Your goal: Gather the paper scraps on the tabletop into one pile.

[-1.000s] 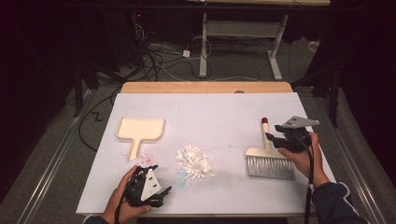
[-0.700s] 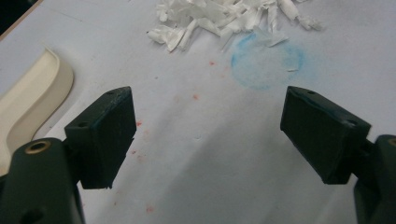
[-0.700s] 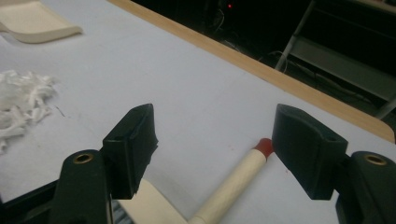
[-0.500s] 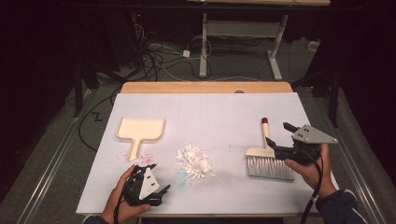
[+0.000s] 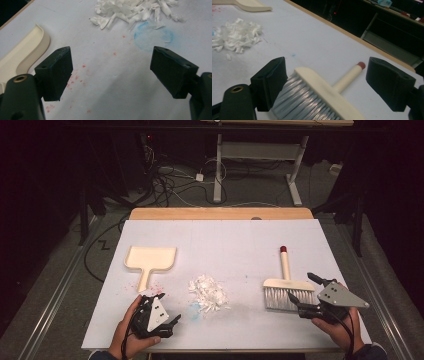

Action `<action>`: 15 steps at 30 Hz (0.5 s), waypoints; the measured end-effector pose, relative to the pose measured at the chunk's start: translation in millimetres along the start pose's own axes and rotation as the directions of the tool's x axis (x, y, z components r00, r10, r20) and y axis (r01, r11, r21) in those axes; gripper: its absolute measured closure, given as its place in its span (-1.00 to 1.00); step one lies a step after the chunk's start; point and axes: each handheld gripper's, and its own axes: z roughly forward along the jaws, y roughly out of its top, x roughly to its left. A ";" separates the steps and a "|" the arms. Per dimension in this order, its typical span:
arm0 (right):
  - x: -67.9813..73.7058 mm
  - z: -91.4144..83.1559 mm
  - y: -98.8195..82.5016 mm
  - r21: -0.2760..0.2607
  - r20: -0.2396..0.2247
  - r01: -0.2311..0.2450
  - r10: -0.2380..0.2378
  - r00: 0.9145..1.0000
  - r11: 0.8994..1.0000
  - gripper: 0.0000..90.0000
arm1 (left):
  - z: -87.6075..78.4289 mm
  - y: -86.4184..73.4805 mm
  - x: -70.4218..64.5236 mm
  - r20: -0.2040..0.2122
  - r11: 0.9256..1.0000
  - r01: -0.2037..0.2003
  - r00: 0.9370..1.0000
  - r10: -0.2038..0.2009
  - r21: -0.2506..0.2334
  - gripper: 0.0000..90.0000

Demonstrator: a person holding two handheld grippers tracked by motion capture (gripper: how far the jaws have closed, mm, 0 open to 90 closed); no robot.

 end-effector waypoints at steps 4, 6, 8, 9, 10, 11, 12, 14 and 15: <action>10.5 0.2 -11.8 0.035 -0.009 0.009 -0.008 1.000 0.999 -0.61 | -1.5 -0.9 -1.3 0.003 1.000 -0.013 1.000 0.013 -0.006 -0.63; 15.1 0.5 -13.8 0.043 -0.013 0.017 -0.016 1.000 0.999 -0.61 | -1.9 -2.4 -0.7 0.003 1.000 -0.010 1.000 0.010 -0.004 -0.63; 17.9 0.5 -12.9 0.046 -0.016 0.026 -0.026 1.000 0.999 -0.61 | -3.0 -2.7 0.2 0.003 1.000 -0.006 1.000 0.006 -0.012 -0.63; 19.1 -0.1 -12.1 0.046 -0.011 0.027 -0.027 1.000 0.999 -0.61 | -3.4 -2.8 0.2 0.001 1.000 -0.006 1.000 0.006 -0.016 -0.63; 19.3 -0.6 -11.4 0.036 -0.013 0.022 -0.022 1.000 0.999 -0.61 | -3.8 -2.8 0.2 0.000 1.000 -0.006 1.000 0.006 -0.018 -0.63; 19.5 -0.9 -10.7 0.032 -0.016 0.018 -0.018 1.000 0.999 -0.61 | -4.2 -2.8 0.4 0.000 1.000 -0.009 1.000 0.009 -0.018 -0.63; 19.8 -1.5 -10.1 0.028 -0.016 0.016 -0.016 1.000 0.999 -0.61 | -4.2 -2.8 0.5 -0.002 1.000 -0.008 1.000 0.008 -0.018 -0.63; 20.2 -1.3 -9.8 0.022 -0.020 0.018 -0.017 1.000 1.000 -0.61 | -3.8 -2.7 1.2 -0.002 1.000 -0.005 1.000 0.005 -0.018 -0.63; 20.3 -0.8 -9.8 0.023 -0.022 0.020 -0.019 1.000 1.000 -0.61 | -3.3 -2.6 1.4 -0.004 1.000 -0.005 1.000 0.005 -0.016 -0.63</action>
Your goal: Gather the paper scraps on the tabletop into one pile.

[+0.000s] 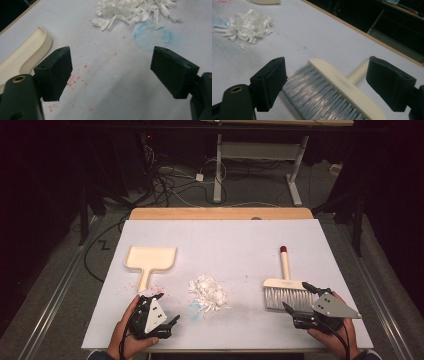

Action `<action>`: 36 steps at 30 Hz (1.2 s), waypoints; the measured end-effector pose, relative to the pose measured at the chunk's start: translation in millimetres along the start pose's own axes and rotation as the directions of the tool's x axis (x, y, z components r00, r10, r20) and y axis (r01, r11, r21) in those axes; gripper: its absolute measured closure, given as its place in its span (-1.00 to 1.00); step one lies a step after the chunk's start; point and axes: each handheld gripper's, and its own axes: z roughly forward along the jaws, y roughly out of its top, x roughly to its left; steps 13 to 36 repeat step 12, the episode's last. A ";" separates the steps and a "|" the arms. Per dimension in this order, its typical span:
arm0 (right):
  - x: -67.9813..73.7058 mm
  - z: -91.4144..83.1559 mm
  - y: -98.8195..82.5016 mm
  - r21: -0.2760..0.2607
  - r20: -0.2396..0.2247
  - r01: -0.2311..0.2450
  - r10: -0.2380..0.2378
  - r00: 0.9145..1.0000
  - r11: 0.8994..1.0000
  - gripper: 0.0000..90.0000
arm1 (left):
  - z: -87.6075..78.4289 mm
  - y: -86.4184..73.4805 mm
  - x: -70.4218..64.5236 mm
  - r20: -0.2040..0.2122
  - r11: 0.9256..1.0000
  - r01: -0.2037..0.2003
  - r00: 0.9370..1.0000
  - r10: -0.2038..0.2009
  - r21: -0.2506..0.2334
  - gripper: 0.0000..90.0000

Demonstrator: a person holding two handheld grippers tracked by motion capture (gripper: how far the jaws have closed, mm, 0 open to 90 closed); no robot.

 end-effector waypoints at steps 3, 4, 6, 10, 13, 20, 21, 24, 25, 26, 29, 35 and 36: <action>0.7 0.9 -0.6 0.000 -0.006 0.002 -0.002 1.000 1.000 -0.61 | 1.0 0.6 0.0 -0.001 1.000 -0.002 1.000 0.002 0.003 -0.63; 0.8 1.1 -0.6 0.000 -0.007 0.002 -0.002 1.000 1.000 -0.61 | 1.3 0.8 -0.1 -0.003 1.000 -0.003 1.000 0.003 0.004 -0.63; 0.6 1.0 -0.4 -0.002 -0.007 0.004 -0.004 1.000 1.000 -0.61 | 1.8 1.2 0.0 -0.003 1.000 -0.001 1.000 0.001 0.005 -0.63; 0.1 0.3 0.0 -0.006 -0.008 -0.002 0.002 1.000 1.000 -0.61 | 3.3 1.8 0.2 -0.003 1.000 0.003 1.000 -0.003 0.006 -0.63; -0.1 0.0 0.3 -0.008 -0.008 -0.005 0.004 1.000 1.000 -0.61 | 4.0 2.6 0.6 -0.004 1.000 0.003 1.000 -0.003 0.009 -0.63; -0.1 0.0 0.3 -0.008 -0.008 -0.005 0.004 1.000 1.000 -0.61 | 4.0 2.6 0.6 -0.004 1.000 0.003 1.000 -0.003 0.009 -0.63; -0.1 0.0 0.3 -0.008 -0.008 -0.005 0.004 1.000 1.000 -0.61 | 4.0 2.6 0.6 -0.004 1.000 0.003 1.000 -0.003 0.009 -0.63; -0.1 0.0 0.3 -0.008 -0.008 -0.005 0.004 1.000 1.000 -0.61 | 4.0 2.6 0.6 -0.004 1.000 0.003 1.000 -0.003 0.009 -0.63; -0.1 0.0 0.3 -0.008 -0.008 -0.005 0.004 1.000 1.000 -0.61 | 4.0 2.6 0.6 -0.004 1.000 0.003 1.000 -0.003 0.009 -0.63; -0.1 0.0 0.3 -0.008 -0.008 -0.005 0.004 1.000 1.000 -0.61 | 4.0 2.6 0.6 -0.004 1.000 0.003 1.000 -0.003 0.009 -0.63; -0.1 0.0 0.3 -0.008 -0.008 -0.005 0.004 1.000 1.000 -0.61 | 4.0 2.6 0.6 -0.004 1.000 0.003 1.000 -0.003 0.009 -0.63; -0.1 0.0 0.3 -0.008 -0.008 -0.005 0.004 1.000 1.000 -0.61 | 4.0 2.6 0.6 -0.004 1.000 0.003 1.000 -0.003 0.009 -0.63; -0.1 0.0 0.3 -0.008 -0.008 -0.005 0.004 1.000 1.000 -0.61 | 4.0 2.6 0.6 -0.004 1.000 0.003 1.000 -0.003 0.009 -0.63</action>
